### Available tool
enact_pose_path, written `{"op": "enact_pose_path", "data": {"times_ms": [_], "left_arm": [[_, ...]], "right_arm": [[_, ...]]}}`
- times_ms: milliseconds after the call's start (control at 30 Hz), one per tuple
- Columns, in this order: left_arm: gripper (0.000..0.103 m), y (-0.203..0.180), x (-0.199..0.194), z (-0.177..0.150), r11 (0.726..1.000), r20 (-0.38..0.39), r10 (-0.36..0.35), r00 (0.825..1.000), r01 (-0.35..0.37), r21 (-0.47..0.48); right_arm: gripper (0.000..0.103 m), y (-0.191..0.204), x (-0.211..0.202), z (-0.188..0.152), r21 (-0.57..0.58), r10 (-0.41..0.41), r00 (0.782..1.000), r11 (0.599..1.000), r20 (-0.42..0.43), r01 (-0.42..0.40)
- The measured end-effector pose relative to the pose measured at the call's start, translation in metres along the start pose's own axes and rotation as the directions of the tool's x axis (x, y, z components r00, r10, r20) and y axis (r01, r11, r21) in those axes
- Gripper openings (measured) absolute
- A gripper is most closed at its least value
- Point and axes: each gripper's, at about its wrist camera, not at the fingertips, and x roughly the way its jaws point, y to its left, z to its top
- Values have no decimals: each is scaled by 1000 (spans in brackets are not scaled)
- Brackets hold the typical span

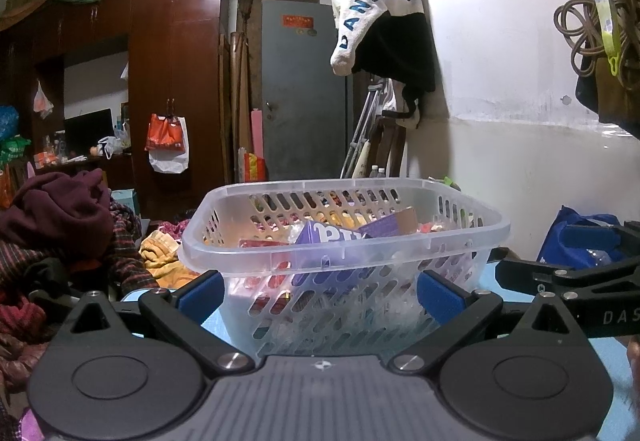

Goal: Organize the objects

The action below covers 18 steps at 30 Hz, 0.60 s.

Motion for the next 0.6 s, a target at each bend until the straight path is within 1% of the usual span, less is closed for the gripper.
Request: {"op": "enact_pose_path", "data": {"times_ms": [333, 600], "left_arm": [[103, 5, 5, 3, 1000, -4, -5, 1000, 5, -24], [103, -3, 4, 4, 1000, 8, -8, 1000, 8, 1]], "right_arm": [[103, -1, -1, 1, -2, -6, 1000, 1000, -2, 6], [103, -1, -2, 1, -2, -5, 1000, 1000, -3, 5]]}}
